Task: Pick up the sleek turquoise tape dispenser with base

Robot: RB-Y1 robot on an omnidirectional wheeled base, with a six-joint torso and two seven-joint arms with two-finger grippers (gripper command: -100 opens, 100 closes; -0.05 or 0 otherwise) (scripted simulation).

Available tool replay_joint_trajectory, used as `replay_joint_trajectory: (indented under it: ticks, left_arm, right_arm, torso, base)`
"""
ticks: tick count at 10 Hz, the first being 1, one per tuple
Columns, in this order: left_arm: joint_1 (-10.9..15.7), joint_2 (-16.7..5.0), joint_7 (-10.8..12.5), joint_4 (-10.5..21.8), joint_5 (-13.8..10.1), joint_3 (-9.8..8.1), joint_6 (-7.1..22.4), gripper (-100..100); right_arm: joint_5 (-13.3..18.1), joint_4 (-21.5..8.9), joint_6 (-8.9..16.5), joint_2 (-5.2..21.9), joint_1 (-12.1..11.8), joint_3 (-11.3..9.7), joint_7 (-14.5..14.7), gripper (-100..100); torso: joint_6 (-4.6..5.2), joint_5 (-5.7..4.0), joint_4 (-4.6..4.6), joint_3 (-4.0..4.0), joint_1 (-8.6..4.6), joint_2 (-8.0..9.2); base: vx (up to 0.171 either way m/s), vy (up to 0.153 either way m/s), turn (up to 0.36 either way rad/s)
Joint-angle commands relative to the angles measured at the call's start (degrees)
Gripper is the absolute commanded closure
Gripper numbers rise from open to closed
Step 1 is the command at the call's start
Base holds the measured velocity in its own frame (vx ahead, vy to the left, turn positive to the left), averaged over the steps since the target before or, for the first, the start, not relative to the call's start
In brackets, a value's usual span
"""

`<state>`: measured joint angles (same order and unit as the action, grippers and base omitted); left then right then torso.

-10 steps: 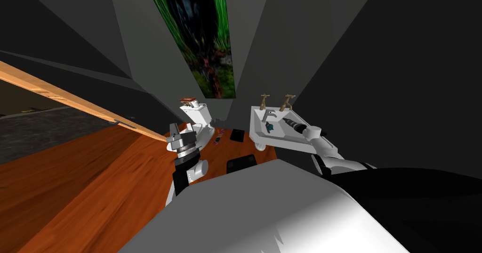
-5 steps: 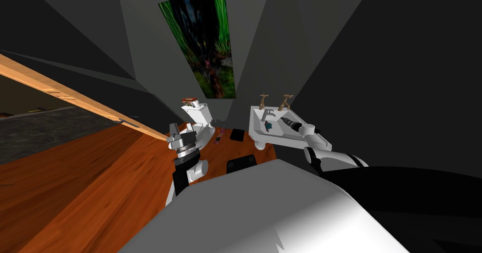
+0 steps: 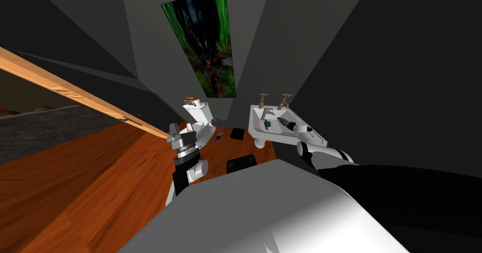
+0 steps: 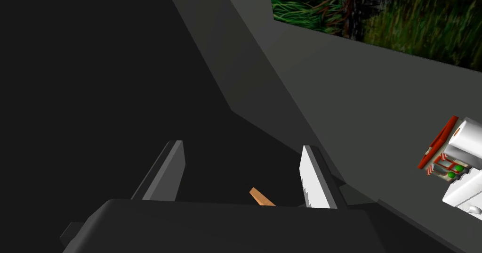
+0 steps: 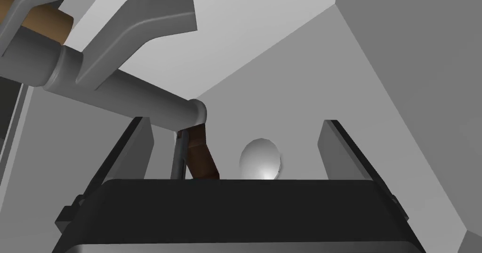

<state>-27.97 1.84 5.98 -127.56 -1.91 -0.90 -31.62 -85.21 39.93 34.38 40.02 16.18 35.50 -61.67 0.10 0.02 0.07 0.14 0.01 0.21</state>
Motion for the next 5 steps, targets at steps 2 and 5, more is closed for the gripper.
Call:
replay_joint_trajectory:
  ticks: [2, 5]
  left_arm:
    - [0.0, 0.0, 0.0, 0.0, 0.0, 0.0, 0.0, 0]
    - [0.0, 0.0, 0.0, 0.0, 0.0, 0.0, 0.0, 0]
  right_arm:
    - [4.8, -2.4, 0.3, 0.3, 2.5, 0.5, 1.0, -100]
    - [9.3, -7.2, 2.9, -2.5, 7.0, 4.4, -2.4, -100]
  torso:
    - [0.0, 0.0, -0.04, -0.09, -0.02, -0.15]
    - [-0.02, -0.03, -0.01, 0.03, 0.03, 0.11]
  base:
    - [0.011, -0.007, 0.003]
    - [-0.081, 0.004, 0.024]
